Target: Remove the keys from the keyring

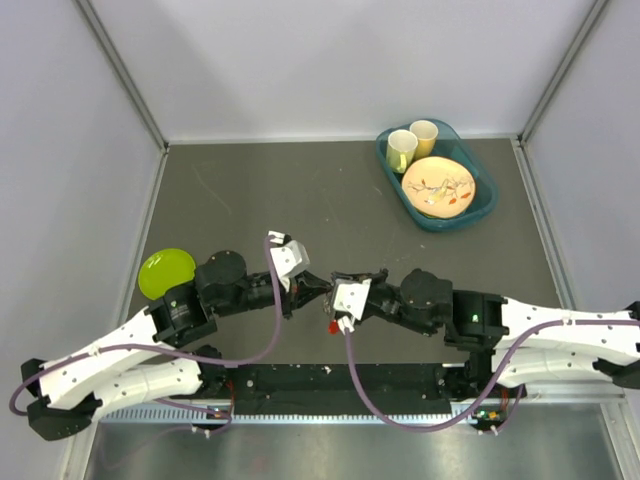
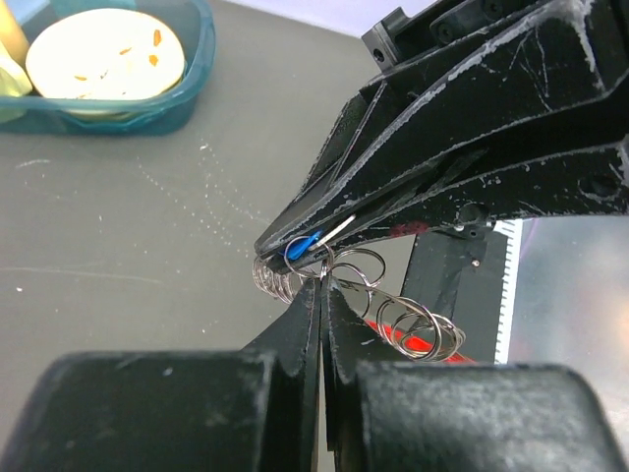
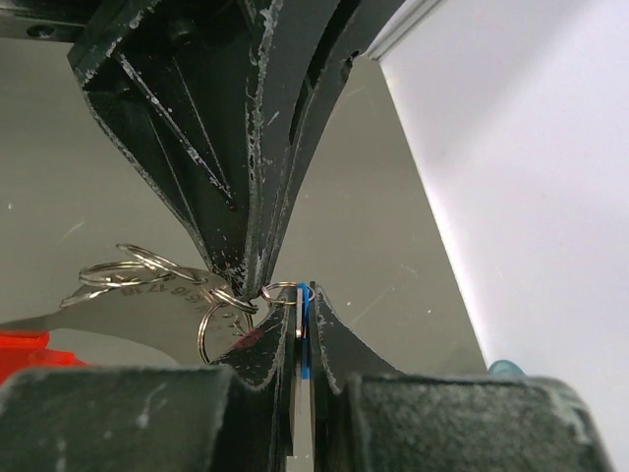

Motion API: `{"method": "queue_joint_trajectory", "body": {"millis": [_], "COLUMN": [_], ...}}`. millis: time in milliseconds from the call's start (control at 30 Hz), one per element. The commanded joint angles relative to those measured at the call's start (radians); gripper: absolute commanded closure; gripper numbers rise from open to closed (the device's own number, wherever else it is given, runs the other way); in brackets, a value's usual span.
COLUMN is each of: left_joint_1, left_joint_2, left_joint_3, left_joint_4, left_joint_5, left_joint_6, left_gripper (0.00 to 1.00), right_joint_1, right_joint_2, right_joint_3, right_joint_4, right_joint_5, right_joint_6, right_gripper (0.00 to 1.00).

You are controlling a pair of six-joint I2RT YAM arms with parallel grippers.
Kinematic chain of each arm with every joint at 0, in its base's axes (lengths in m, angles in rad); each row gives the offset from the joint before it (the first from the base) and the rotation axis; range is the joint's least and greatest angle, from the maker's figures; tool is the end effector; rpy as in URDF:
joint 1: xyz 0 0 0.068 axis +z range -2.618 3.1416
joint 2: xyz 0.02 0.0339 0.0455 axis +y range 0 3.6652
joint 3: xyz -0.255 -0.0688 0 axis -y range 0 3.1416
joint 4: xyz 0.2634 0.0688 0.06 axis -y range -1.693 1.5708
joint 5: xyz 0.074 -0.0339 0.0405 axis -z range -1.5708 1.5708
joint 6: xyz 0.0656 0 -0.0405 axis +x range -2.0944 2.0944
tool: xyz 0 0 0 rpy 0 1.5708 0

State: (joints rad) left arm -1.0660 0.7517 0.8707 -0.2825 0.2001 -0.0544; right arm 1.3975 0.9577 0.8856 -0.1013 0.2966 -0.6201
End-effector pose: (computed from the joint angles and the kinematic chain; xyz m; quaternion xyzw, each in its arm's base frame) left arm 0.0972 -0.2029 0.3560 0.4241 0.6324 -0.4066 0.5049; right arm 0.0663 0.2676 0.3393 -0.5902 0.4840 0.1364 0.6316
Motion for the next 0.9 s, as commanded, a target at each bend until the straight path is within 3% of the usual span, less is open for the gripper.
{"method": "queue_joint_trajectory", "body": {"millis": [0,33,200,233,567,867], "left_joint_1": [-0.018,-0.018,-0.018,-0.018,-0.018,-0.022], "left_joint_2": [0.023,0.021,-0.028,-0.038,-0.123,-0.092], "left_joint_3": [0.065,0.063,0.028,0.021,0.001,0.004], "left_joint_4": [0.157,0.163,0.197,0.206,0.229,0.240], "left_joint_5": [0.113,0.117,0.121,0.113,0.085,0.130], "left_joint_6": [-0.028,-0.035,-0.050,-0.050,-0.061,-0.030], "left_gripper": [1.00,0.99,0.60,0.58,0.52,0.59], "right_joint_1": [0.012,0.014,0.003,-0.005,-0.103,-0.107], "right_joint_2": [0.055,0.056,-0.008,-0.026,-0.220,-0.231], "right_joint_3": [0.052,0.050,-0.013,-0.028,-0.180,-0.155], "right_joint_4": [0.063,0.064,0.182,0.204,0.406,0.439], "right_joint_5": [-0.024,-0.025,-0.046,-0.062,-0.221,-0.212], "right_joint_6": [0.002,0.000,0.002,0.013,0.106,0.177], "right_gripper": [1.00,1.00,1.00,1.00,1.00,1.00]}}
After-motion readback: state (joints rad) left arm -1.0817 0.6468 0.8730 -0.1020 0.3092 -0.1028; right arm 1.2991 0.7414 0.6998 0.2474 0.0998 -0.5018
